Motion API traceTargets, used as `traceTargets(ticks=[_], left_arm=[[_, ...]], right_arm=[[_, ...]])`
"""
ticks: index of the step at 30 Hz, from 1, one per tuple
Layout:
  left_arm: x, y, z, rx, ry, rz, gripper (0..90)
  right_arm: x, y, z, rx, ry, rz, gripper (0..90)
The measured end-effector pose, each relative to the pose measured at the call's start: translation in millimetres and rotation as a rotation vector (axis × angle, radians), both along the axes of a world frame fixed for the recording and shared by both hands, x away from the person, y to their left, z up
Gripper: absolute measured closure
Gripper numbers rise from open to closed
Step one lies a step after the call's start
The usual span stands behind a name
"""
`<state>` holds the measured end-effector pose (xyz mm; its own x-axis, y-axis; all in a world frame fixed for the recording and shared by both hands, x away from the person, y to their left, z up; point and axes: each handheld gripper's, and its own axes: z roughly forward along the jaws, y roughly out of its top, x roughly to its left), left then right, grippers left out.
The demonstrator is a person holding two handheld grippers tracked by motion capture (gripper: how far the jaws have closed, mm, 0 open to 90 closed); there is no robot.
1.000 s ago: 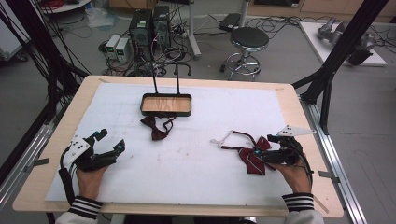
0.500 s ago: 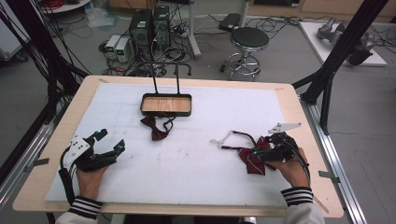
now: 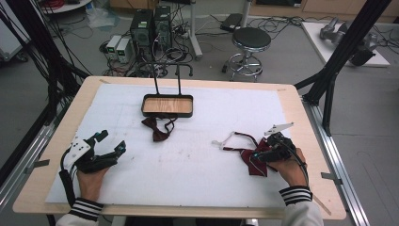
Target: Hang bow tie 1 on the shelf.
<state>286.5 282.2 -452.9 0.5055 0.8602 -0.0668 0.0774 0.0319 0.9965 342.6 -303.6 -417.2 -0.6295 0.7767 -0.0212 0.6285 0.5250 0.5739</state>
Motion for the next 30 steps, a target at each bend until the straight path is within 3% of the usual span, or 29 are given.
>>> traceTargets(ticks=[16,23,30], left_arm=[[0.3,-0.2,0.0,0.001,0.001,0.003,15.6],[0.3,-0.2,0.0,0.002,0.002,0.003,15.7],[0.2,-0.3,0.0,0.003,0.001,0.003,15.7]], right_arm=[[6.6,6.0,-3.5,-0.034,0.033,0.025,42.6],[6.6,9.5,-5.3,-0.06,0.05,0.038,60.6],[4.3,12.6,-4.4,-0.07,0.057,0.022,66.7]])
